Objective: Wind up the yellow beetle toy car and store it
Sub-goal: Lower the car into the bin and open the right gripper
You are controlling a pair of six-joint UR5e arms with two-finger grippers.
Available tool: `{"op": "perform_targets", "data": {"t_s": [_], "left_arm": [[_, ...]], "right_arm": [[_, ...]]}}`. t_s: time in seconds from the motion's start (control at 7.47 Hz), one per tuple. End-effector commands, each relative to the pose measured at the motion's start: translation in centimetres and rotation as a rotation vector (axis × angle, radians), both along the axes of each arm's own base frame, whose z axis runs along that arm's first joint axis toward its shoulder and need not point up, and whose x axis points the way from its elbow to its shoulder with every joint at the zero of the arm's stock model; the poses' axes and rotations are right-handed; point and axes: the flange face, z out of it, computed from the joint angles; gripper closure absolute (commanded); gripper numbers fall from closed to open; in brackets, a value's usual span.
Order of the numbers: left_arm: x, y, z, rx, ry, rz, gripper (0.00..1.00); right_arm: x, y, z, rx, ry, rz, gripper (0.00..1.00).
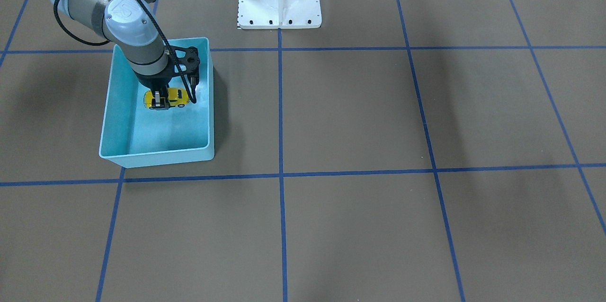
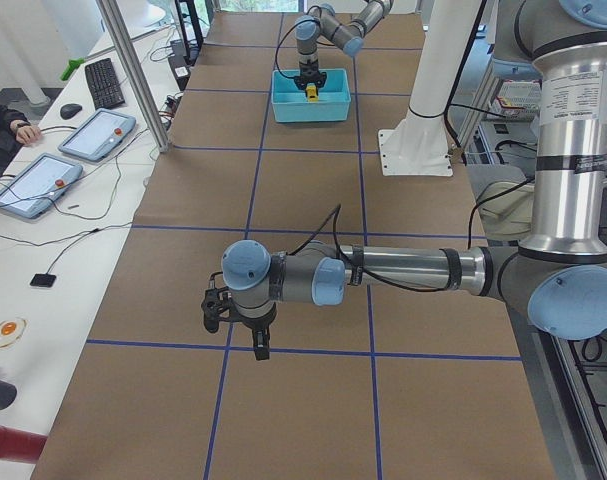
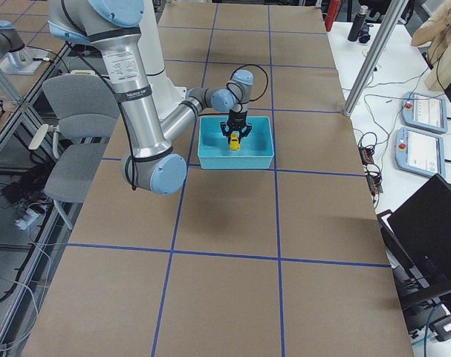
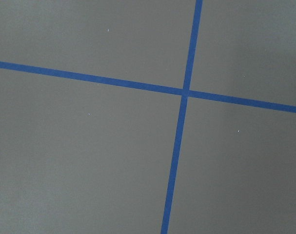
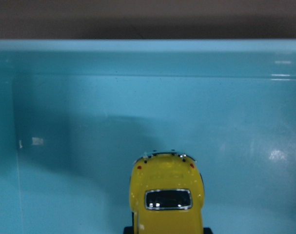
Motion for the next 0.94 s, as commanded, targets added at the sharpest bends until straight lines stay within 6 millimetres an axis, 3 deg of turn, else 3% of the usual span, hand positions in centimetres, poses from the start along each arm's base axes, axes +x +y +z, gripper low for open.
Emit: {"op": "perform_targets", "data": {"t_s": [0.0, 0.13, 0.27, 0.4, 0.54, 0.67, 0.8], "left_arm": [[-0.04, 0.04, 0.00, -0.002, 0.000, -0.001, 0.00], [-0.05, 0.04, 0.01, -0.002, -0.002, -0.001, 0.00], [-0.05, 0.03, -0.07, -0.001, -0.002, -0.002, 0.00], [-0.12, 0.11, -0.07, 0.000, -0.002, -0.003, 0.00], [-0.05, 0.58, 0.13, -0.005, 0.000, -0.001, 0.00], [-0.05, 0.63, -0.02, -0.002, 0.000, -0.001, 0.00], [-0.05, 0.64, -0.01, -0.003, 0.000, -0.001, 0.00]], "right_arm": [[-0.45, 0.11, 0.29, -0.002, 0.006, -0.007, 1.00], [-0.76, 0.42, 0.30, -0.001, 0.007, -0.014, 1.00], [-0.89, 0.56, 0.30, -0.002, 0.007, -0.016, 0.88], [-0.83, 0.50, 0.14, 0.000, 0.005, -0.014, 0.71], [-0.89, 0.56, 0.46, -0.004, 0.010, -0.016, 0.29], [-0.84, 0.60, 0.48, -0.003, 0.010, -0.017, 0.02], [-0.82, 0.63, 0.41, -0.005, 0.008, -0.015, 0.00]]}}
